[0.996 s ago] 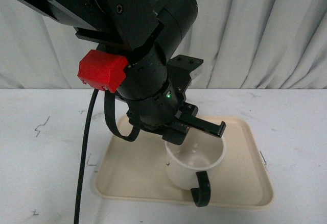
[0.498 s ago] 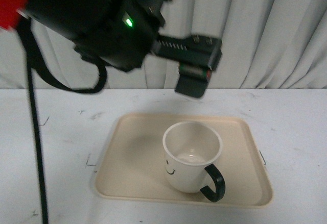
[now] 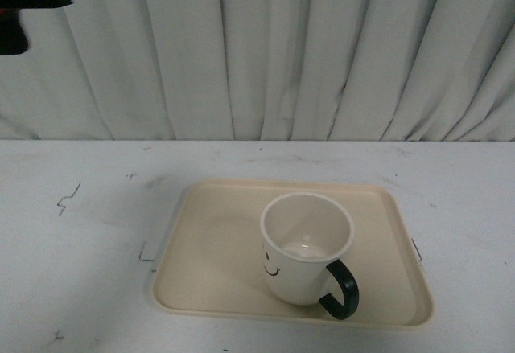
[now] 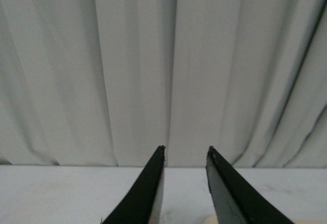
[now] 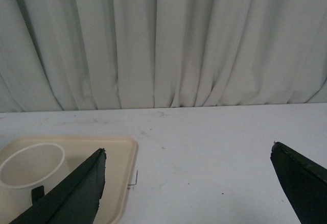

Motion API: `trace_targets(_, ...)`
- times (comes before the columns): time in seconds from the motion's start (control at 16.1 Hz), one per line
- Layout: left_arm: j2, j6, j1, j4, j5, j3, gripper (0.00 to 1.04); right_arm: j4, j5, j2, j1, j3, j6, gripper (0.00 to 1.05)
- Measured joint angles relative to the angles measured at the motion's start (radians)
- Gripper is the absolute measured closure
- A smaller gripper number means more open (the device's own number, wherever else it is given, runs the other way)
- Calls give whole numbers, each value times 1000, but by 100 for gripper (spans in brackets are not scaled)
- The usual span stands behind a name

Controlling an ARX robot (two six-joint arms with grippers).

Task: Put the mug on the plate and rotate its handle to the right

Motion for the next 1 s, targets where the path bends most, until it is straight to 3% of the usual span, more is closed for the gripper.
trace_targets(0.12, -58, 0, 44, -28, 75, -133, 100, 0, 0, 0, 0, 0, 0, 6)
trace_targets(0.19, -101, -2, 78, -36, 98, -181, 103, 0, 0, 0, 0, 0, 0, 6)
trace_targets(0.62, -453, -2, 212, -174, 227, -349, 103, 0, 0, 0, 0, 0, 0, 6)
trace_targets(0.75, -567, -4, 323, -237, 322, -427, 103, 0, 1, 0, 0, 0, 0, 6)
trace_targets(1.0, -732, -4, 315, -380, 338, -427, 103, 0, 0, 0, 0, 0, 0, 6)
